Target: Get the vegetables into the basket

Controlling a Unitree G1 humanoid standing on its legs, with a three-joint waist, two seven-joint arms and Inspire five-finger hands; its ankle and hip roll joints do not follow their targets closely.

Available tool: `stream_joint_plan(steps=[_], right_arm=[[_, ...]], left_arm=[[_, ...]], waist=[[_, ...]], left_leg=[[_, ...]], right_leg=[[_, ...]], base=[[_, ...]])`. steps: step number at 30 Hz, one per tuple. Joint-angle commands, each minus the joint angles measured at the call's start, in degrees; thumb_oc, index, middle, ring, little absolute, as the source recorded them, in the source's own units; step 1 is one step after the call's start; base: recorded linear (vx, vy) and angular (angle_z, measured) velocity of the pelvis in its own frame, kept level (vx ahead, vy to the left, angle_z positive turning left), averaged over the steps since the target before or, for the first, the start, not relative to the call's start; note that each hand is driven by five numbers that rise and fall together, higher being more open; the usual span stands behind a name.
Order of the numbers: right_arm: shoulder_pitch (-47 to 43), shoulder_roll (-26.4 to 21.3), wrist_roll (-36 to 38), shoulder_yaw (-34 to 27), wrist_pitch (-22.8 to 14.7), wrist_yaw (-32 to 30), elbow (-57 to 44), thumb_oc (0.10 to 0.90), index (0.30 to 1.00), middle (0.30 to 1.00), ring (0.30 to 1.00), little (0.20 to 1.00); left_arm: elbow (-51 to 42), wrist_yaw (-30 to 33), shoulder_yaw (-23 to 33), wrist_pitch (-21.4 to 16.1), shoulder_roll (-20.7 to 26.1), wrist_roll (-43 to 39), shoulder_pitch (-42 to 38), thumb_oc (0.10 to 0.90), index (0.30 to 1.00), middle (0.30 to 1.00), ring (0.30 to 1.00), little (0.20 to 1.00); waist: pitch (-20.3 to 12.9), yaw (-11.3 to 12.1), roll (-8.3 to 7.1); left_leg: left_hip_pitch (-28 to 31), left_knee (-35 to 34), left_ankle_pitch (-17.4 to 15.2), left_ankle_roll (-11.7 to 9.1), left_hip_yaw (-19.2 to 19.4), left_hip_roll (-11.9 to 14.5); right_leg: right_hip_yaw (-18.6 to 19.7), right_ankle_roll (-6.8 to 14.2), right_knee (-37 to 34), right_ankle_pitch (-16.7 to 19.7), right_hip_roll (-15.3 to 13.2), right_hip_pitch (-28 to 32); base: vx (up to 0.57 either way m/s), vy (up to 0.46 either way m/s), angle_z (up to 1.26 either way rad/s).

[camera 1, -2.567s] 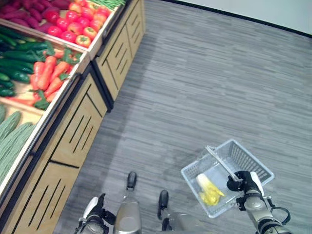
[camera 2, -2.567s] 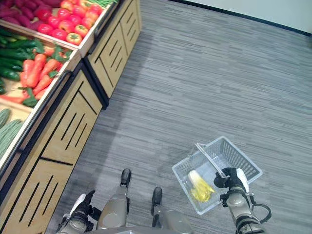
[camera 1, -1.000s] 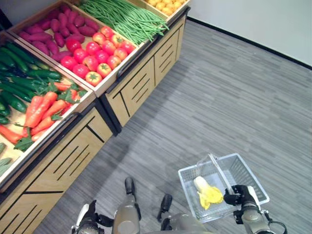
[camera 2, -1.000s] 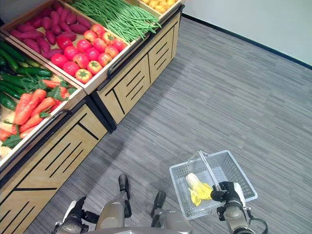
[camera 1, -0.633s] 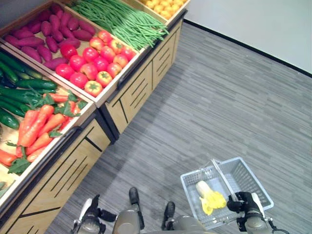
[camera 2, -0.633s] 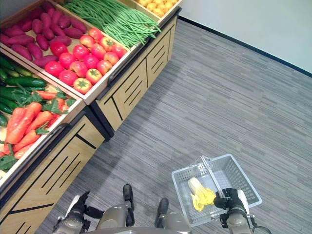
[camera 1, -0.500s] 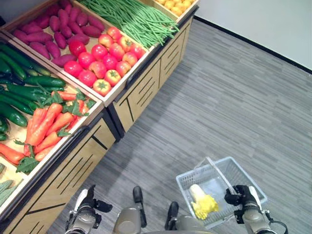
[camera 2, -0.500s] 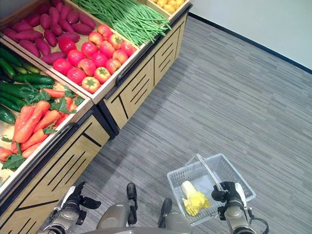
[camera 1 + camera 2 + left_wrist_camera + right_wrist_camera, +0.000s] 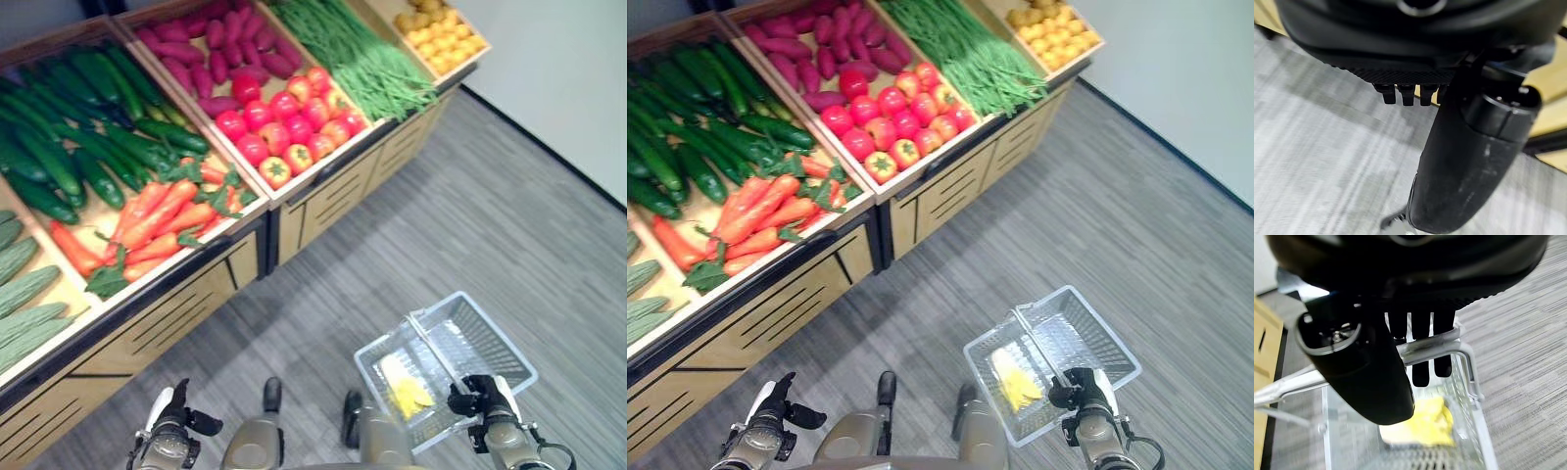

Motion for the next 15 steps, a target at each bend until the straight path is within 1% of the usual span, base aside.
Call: stream_joint_plan(steps=[1,2,4,5,6,8,9,10,11,12,13,14,15], right_arm=[[-0.4,-5.6,1.9,-4.3,-2.4,-2.6,-0.9,0.400,0.300,0.300,0.300,0.300],[-0.4,-5.6,1.9,-4.3,-2.5,-2.6,-0.9,0.400,0.300,0.300,0.300,0.300],[0.7,-5.4,1.8,-4.7,-2.4,-2.3,-0.5,0.400,0.300,0.300,0.300,0.300],[1.4,-5.3,1.6,-5.0,-2.2,-2.2,-0.4,0.400,0.300,0.300,0.300,0.300],[1.4,-5.4,1.0,-4.4,-2.0,-1.8,0.6,0.400,0.300,0.300,0.300,0.300],[1.3,-6.3,-1.0,-3.1,-1.7,-1.4,1.8,0.400,0.300,0.300,0.300,0.300],[1.3,-6.4,-1.0,-3.1,-1.8,-1.4,1.8,0.400,0.300,0.300,0.300,0.300],[1.4,-6.8,-1.1,-3.3,-1.8,-1.6,2.2,0.400,0.300,0.300,0.300,0.300],[1.4,-7.3,-0.7,-3.9,-1.7,-1.8,2.5,0.400,0.300,0.300,0.300,0.300],[1.5,-7.8,0.6,-5.0,-1.9,-2.3,2.5,0.400,0.300,0.300,0.300,0.300],[1.5,-7.8,0.6,-5.0,-1.9,-2.3,2.5,0.400,0.300,0.300,0.300,0.300],[1.6,-7.9,1.0,-5.2,-1.9,-2.4,2.5,0.400,0.300,0.300,0.300,0.300],[1.8,-7.8,1.0,-5.0,-1.8,-2.4,2.5,0.400,0.300,0.300,0.300,0.300]], left_arm=[[-0.8,2.0,1.0,-1.4,3.0,-0.6,1.4,0.900,1.000,1.000,1.000,1.000],[-0.8,2.0,0.9,-1.4,3.0,-0.6,1.4,0.900,1.000,1.000,1.000,1.000],[0.4,2.1,1.6,-1.2,3.2,-1.0,1.3,0.900,1.000,1.000,1.000,1.000],[0.3,2.0,2.0,-1.1,3.3,-1.3,1.5,0.900,1.000,1.000,1.000,1.000],[0.6,2.3,1.9,-1.2,3.1,-0.7,1.7,0.900,1.000,1.000,1.000,1.000],[-0.2,2.2,1.4,-1.3,3.1,0.1,2.2,0.900,1.000,1.000,1.000,1.000],[-0.2,2.2,1.4,-1.3,3.1,0.1,2.2,0.900,1.000,1.000,1.000,1.000],[-0.5,2.1,1.1,-1.4,3.0,0.2,2.2,0.900,1.000,1.000,1.000,1.000],[-1.0,2.1,0.4,-1.5,2.8,0.1,1.9,0.900,1.000,1.000,1.000,1.000],[-1.2,2.2,-0.1,-1.4,2.2,-0.3,1.3,0.900,1.000,1.000,1.000,1.000],[-1.2,2.2,-0.1,-1.4,2.2,-0.3,1.3,0.900,1.000,1.000,1.000,1.000],[-1.3,2.4,-0.4,-1.4,2.0,-0.4,1.0,0.900,1.000,1.000,1.000,1.000],[-1.2,2.5,-0.5,-1.2,1.6,-0.6,0.7,0.900,1.000,1.000,1.000,1.000]], waist=[[-0.3,-1.2,-1.43],[-0.2,-1.3,-1.26],[-0.4,-1.6,-1.90],[-0.7,-1.4,-2.20],[-1.3,-1.3,-2.45],[-1.9,-0.9,-2.17],[-2.0,-1.0,-2.11],[-2.1,-0.9,-1.79],[-2.2,-0.8,-1.45],[-2.5,-1.3,-0.74],[-2.5,-1.4,-0.69],[-2.6,-1.6,-0.58],[-2.7,-2.0,-0.31]], left_leg=[[4.4,5.7,-6.6,-5.1,-2.3,3.2],[4.5,5.8,-6.8,-5.1,-2.5,3.3],[5.6,6.4,-7.8,-5.9,-5.4,3.6],[5.7,6.7,-8.1,-6.5,-6.7,3.9],[6.2,6.4,-7.5,-7.1,-7.5,5.1],[6.1,6.2,-6.5,-7.8,-8.8,6.7],[6.2,6.1,-6.5,-7.9,-8.8,6.8],[5.9,5.4,-5.7,-8.3,-9.2,7.4],[5.5,4.5,-4.4,-8.7,-9.1,8.2],[4.6,2.5,-2.5,-9.3,-7.2,10.1],[4.7,2.4,-2.5,-9.3,-7.3,10.1],[4.4,1.8,-1.9,-9.4,-5.5,10.8],[4.0,1.0,-1.0,-9.5,-2.1,11.8]], right_leg=[[1.7,1.8,4.0,10.0,-0.9,-0.9],[1.5,1.7,4.0,9.9,-0.8,-0.7],[1.6,2.1,4.2,10.8,-0.9,-1.0],[1.1,1.9,4.2,9.5,-0.7,-0.1],[0.3,1.3,4.9,9.0,0.4,0.6],[-0.9,0.2,5.5,7.7,2.1,1.2],[-1.0,0.2,5.5,7.6,2.2,1.2],[-1.9,-0.2,5.8,6.9,2.6,1.5],[-3.1,-0.5,6.0,6.3,2.8,1.8],[-5.7,-0.8,6.2,5.2,2.5,2.4],[-5.8,-0.9,6.2,5.2,2.6,2.4],[-6.6,-1.0,6.1,4.9,2.5,2.7],[-7.8,-1.2,6.0,4.6,2.3,3.2]], base=[[0.29,-0.262,1.22],[0.19,-0.192,1.10],[0.21,-0.269,1.19],[0.23,-0.437,1.15],[0.18,-0.427,1.00],[0.13,-0.340,0.68],[0.07,-0.230,0.29],[0.03,-0.214,0.30],[0.04,-0.374,0.69],[0.02,-0.268,0.83],[0.02,-0.199,1.05],[0.01,-0.091,0.77],[-0.01,-0.146,0.79]])
